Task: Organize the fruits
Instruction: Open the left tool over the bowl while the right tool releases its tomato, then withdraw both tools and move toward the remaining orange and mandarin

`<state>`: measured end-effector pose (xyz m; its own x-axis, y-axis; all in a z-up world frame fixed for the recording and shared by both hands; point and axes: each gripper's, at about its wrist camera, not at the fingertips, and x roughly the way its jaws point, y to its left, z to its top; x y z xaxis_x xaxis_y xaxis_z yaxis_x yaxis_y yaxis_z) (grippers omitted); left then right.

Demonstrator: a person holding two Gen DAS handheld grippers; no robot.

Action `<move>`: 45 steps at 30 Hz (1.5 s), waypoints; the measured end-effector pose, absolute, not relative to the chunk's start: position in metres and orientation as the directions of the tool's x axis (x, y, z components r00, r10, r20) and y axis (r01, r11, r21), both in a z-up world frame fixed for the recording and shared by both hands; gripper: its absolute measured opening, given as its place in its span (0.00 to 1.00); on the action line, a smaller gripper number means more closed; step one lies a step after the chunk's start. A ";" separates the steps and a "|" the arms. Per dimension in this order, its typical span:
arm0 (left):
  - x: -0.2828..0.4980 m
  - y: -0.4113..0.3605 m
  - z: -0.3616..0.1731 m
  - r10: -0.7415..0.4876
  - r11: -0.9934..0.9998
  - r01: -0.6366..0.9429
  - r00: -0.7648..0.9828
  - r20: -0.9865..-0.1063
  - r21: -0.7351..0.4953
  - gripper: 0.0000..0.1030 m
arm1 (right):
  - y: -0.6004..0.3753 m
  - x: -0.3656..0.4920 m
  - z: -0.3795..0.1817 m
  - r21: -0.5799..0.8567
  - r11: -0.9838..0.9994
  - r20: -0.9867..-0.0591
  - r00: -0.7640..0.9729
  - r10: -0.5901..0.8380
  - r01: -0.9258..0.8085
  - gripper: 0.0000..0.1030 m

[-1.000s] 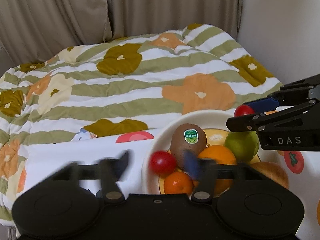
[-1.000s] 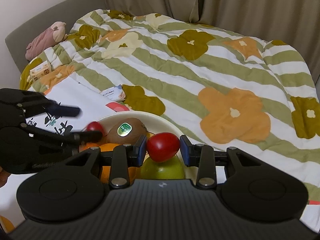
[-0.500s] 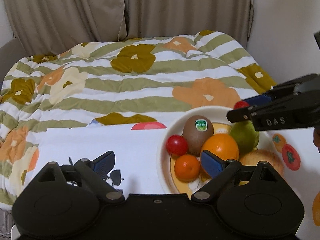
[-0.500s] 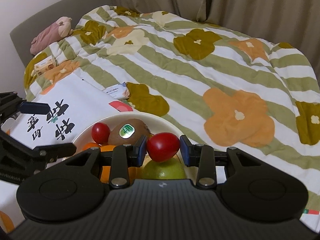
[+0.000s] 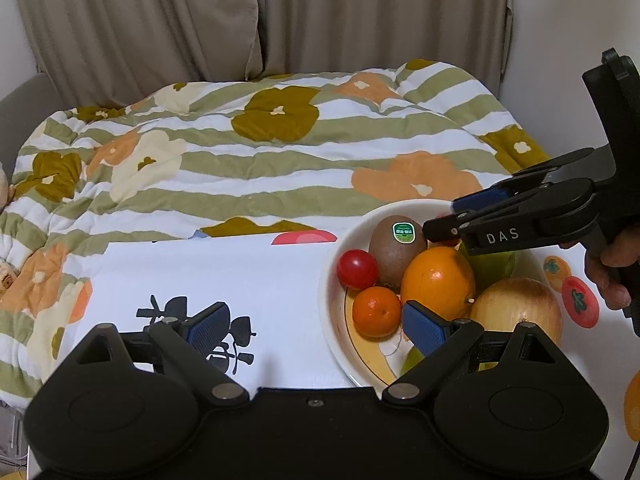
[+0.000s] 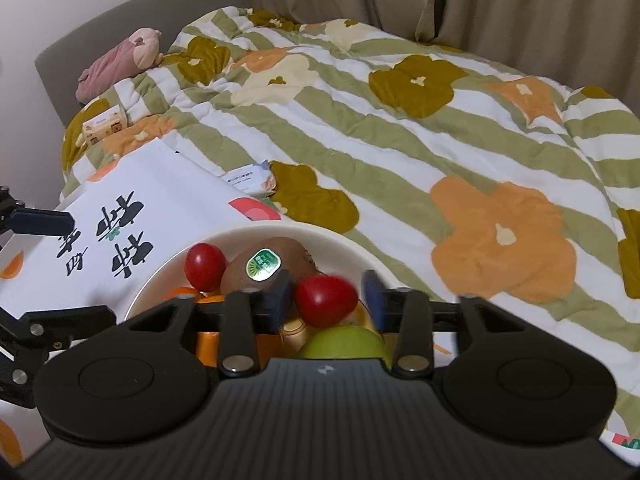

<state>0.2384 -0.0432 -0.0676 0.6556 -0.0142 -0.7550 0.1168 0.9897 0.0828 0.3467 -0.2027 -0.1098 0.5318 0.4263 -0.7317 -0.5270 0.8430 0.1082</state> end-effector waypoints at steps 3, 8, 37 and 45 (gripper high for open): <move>0.235 -0.045 -0.067 -0.005 0.989 0.114 0.659 -0.752 0.094 0.93 | -0.206 0.342 -0.107 0.087 0.867 -0.710 0.580 0.400 -0.491 0.97; 0.227 -0.046 -0.067 -0.005 0.990 0.110 0.662 -0.749 0.091 0.93 | -0.209 0.335 -0.106 0.053 0.879 -0.715 0.596 0.365 -0.475 0.97; 0.147 -0.027 -0.011 -0.020 0.992 0.094 0.773 -0.634 0.084 0.93 | -0.228 0.228 -0.024 0.009 0.935 -0.630 0.724 0.280 -0.353 0.97; 0.107 -0.021 0.001 -0.065 0.991 0.123 0.800 -0.596 0.057 0.93 | -0.229 0.168 -0.004 0.036 0.963 -0.606 0.760 0.235 -0.269 0.97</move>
<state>0.1072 -0.0206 0.0006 0.8003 -0.0649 -0.5961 0.1227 0.9908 0.0569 0.1681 -0.2287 -0.0039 0.7597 0.2346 -0.6065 -0.2689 0.9625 0.0355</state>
